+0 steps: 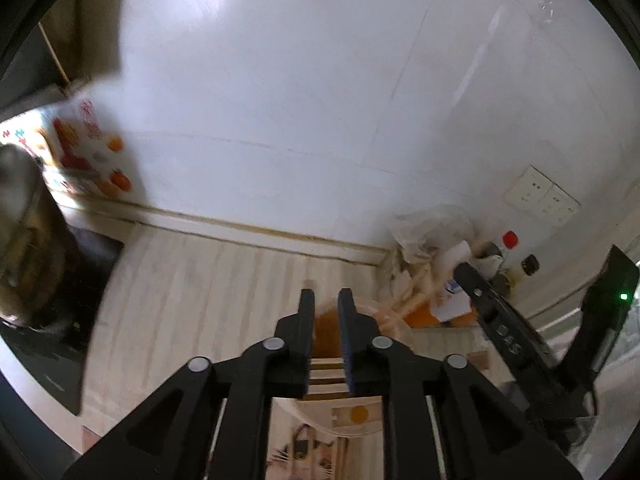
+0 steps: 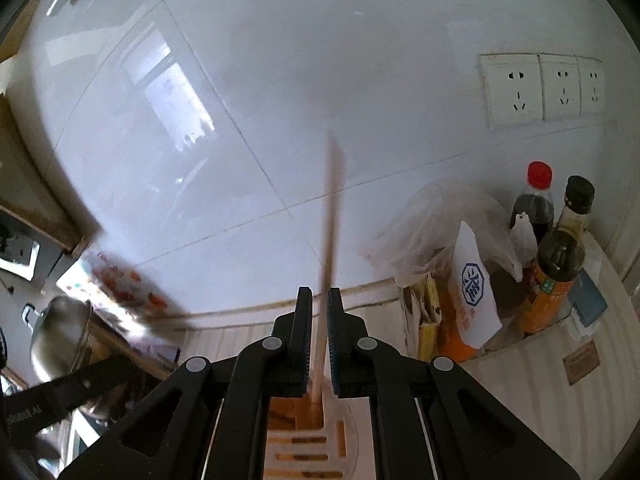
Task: Organize utensils
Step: 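Open both grippers to release the chopsticks into the holder, then return to the placemat and grasp one chopstick with each gripper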
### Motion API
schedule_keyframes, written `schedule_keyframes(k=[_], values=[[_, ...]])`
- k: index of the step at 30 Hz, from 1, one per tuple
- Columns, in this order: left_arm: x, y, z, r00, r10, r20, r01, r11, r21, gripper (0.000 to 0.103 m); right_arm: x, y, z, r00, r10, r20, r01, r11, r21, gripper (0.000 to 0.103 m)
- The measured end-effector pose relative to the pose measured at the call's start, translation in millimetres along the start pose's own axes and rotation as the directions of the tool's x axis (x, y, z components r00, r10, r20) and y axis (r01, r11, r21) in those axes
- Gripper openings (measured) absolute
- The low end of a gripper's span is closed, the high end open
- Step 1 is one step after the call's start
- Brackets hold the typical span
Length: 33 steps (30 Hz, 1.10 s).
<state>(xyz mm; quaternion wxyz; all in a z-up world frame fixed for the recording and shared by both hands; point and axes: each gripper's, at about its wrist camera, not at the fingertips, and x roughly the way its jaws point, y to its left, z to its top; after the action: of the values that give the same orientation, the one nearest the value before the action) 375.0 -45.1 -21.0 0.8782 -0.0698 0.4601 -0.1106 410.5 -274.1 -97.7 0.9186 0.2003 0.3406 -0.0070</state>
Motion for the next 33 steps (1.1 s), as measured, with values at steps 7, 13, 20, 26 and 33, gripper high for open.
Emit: schedule_keyframes(k=[7, 13, 20, 26, 33], values=[[-34, 19, -3, 0.992, 0.075, 0.098, -0.073, 0.997, -0.023, 0.08, -38, -9, 0, 1.0, 0.013, 0.017, -0.013, 1.0, 0.014, 0.048], [-39, 33, -21, 0.981, 0.165, 0.104, -0.165, 0.986, -0.003, 0.103, -71, -17, -6, 0.999, -0.007, 0.04, 0.006, 1.0, 0.019, 0.063], [-27, 44, -62, 0.97, 0.236, 0.058, -0.238, 0.97, 0.039, 0.103, -91, -32, -41, 0.996, -0.079, 0.039, 0.078, 0.997, 0.009, 0.087], [4, 57, -114, 0.949, 0.312, -0.052, -0.308, 0.949, 0.069, 0.103, -74, -41, -91, 0.981, -0.154, -0.116, 0.148, 0.987, -0.064, 0.087], [48, 69, -172, 0.92, 0.338, -0.198, -0.327, 0.941, 0.086, 0.103, -36, -68, -163, 0.91, -0.195, -0.365, 0.179, 0.981, -0.077, 0.086]])
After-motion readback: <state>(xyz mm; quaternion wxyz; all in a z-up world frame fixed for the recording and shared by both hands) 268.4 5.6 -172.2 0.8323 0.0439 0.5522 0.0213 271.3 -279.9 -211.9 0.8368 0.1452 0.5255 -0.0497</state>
